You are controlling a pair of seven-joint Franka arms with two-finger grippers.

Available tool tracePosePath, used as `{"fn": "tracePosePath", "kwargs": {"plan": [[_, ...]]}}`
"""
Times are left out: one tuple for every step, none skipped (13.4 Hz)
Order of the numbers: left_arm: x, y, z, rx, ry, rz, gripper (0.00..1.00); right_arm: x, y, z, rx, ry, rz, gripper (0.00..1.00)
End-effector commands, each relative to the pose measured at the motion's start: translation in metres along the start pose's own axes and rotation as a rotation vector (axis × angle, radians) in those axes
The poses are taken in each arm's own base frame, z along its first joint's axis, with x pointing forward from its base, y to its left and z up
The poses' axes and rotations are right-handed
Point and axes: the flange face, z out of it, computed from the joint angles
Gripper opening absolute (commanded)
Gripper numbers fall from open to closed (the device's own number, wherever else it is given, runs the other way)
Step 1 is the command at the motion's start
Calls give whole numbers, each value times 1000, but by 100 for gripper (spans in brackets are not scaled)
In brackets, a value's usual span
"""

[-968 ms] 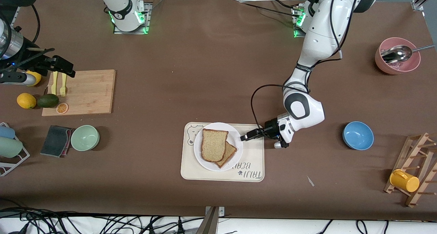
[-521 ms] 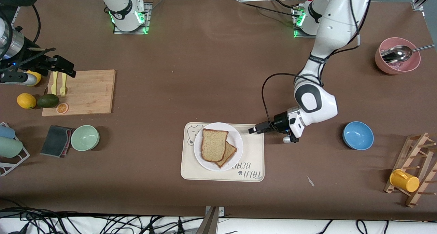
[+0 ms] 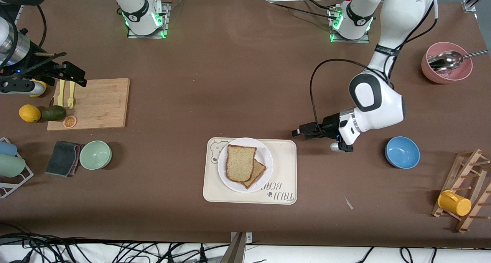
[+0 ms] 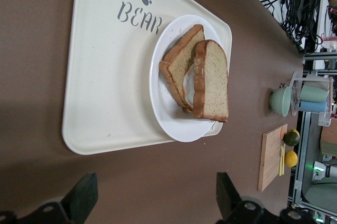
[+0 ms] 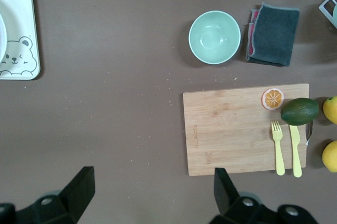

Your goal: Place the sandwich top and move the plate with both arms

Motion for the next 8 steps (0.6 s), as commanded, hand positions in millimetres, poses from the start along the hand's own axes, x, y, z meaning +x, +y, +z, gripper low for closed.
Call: {"fn": "tracePosePath", "kwargs": {"plan": [[-12,1,-38,65,-59,55,99,-2,6,-7,0,3,-4,100],[-11,3,-53,105,-86,51,99,-2,6,-7,8,2,5,100],[-11,6,-69,155,-114,44,99,-3,5,-8,9,5,10,100],[-13,13,-82,201,-137,49,99,-3,5,-8,9,5,9,100],[-15,16,-94,240,-153,52,99,-3,5,-8,9,5,6,100],[-17,18,-105,269,-168,58,99,-3,5,-8,8,5,6,100],[-19,20,-116,296,-184,63,99,-3,4,-8,8,5,4,100],[-19,28,-128,334,-199,67,99,-3,4,-8,8,5,4,100]]}}
